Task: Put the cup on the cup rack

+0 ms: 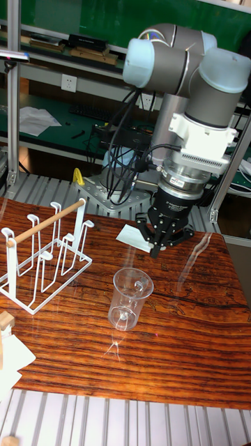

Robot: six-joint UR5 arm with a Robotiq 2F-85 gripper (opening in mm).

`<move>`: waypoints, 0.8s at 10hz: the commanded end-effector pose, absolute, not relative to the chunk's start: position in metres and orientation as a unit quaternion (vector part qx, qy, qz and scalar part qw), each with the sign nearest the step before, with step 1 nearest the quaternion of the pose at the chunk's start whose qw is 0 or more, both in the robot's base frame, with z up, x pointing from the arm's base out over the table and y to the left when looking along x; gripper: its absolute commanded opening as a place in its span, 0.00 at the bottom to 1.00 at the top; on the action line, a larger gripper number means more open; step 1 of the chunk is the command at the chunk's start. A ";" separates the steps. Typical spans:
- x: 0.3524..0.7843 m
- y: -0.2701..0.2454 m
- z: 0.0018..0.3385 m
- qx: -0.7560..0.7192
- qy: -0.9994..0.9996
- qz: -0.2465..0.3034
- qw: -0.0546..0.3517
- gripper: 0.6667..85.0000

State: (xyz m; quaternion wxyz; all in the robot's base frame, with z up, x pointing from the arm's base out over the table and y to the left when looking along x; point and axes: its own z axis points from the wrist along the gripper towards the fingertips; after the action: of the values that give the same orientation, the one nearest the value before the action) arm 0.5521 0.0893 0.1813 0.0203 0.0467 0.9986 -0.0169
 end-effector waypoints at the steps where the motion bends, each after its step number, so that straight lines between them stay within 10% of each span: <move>1: 0.553 0.101 0.180 0.066 0.997 -0.010 0.025 0.01; 8: 0.560 0.101 0.176 0.069 0.997 -0.007 0.037 0.01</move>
State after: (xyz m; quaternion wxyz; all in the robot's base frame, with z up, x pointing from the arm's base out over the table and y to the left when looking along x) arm 0.5583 0.0988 0.1761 0.0338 0.0647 0.9973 -0.0125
